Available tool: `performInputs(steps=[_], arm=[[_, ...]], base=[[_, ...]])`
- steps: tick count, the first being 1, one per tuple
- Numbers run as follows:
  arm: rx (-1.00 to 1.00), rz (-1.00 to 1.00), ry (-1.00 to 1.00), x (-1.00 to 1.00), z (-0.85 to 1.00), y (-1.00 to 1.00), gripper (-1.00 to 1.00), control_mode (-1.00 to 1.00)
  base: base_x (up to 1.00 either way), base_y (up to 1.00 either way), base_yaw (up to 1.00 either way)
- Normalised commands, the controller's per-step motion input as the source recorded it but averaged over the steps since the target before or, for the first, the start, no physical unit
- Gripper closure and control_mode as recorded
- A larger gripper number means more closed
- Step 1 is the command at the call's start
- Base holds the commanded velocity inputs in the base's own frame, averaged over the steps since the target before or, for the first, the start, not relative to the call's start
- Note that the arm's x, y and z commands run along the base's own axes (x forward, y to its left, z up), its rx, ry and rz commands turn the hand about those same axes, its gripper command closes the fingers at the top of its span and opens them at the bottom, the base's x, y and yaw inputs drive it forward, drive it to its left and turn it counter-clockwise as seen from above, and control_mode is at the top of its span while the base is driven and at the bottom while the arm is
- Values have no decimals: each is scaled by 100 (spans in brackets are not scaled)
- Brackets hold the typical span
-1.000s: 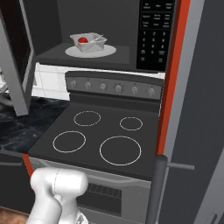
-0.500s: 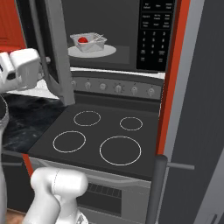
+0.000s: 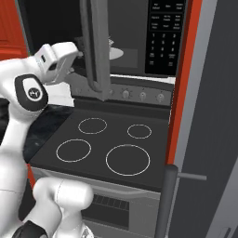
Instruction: Place the tupperware containing the fish and tomato meal in the microwave. Close the microwave door and press the start button to reheat the meal.
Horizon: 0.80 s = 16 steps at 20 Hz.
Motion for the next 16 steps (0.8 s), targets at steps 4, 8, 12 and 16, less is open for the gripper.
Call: performInputs(steps=[4,8,12,16], arm=[[0,15,1,98,0,-6,-100,-100],[0,16,0,100,0,0,-100,-100],[0,14,1,97,12,0,-100,-100],[0,9,9,76,42,0,-100,-100]], base=[[0,0,0],[0,0,0],[0,0,0],[0,0,0]])
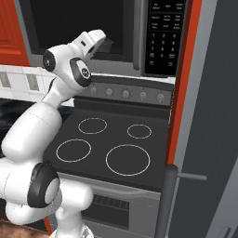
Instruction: Place the tupperware containing the fish and tomato meal in the microwave. Close the microwave door and press the start button to reheat the meal.
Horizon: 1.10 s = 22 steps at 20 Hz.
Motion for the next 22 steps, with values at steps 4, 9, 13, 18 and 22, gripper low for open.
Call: performInputs(steps=[4,9,13,18,22], arm=[[0,5,14,64,56,0,-100,-100],[0,3,19,61,58,0,-100,-100],[1,5,15,69,15,0,-100,-100],[5,4,-5,36,-64,-10,-100,-100],[5,2,-21,1,-100,-5,-100,-100]], base=[[0,0,0],[0,0,0],[0,0,0],[0,0,0],[0,0,0]])
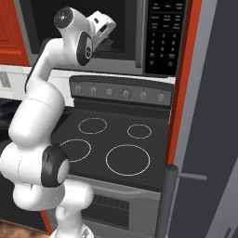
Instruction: Place the tupperware containing the fish and tomato meal in the microwave. Close the microwave door and press the start button to reheat the meal.
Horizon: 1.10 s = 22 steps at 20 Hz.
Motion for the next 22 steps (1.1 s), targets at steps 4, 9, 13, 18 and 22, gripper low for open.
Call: performInputs(steps=[4,9,13,18,22], arm=[[12,0,-32,-11,-84,-2,-100,-100],[16,0,-31,-65,2,-1,-100,-100],[15,0,-14,-88,61,0,-100,-100],[15,1,0,-98,87,-10,-100,-100],[12,7,0,-84,53,-34,-100,-100]], base=[[0,0,0],[0,0,0],[0,0,0],[0,0,0],[0,0,0]])
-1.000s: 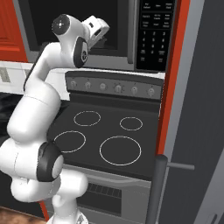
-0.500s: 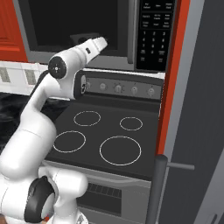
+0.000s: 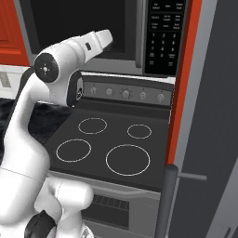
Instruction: Place the tupperware containing the fish and tomato meal in the microwave. Close the microwave door and press the start button to reheat the meal.
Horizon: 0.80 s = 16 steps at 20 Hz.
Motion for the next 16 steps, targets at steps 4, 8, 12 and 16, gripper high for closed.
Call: performInputs(steps=[4,8,12,16], arm=[[1,11,1,-59,6,-25,-100,-100],[-20,12,4,-29,-23,-26,-100,-100],[-29,10,0,-9,-52,-38,-100,-100],[-27,6,0,0,-50,-35,-100,-100]], base=[[0,0,0],[0,0,0],[0,0,0],[0,0,0]])
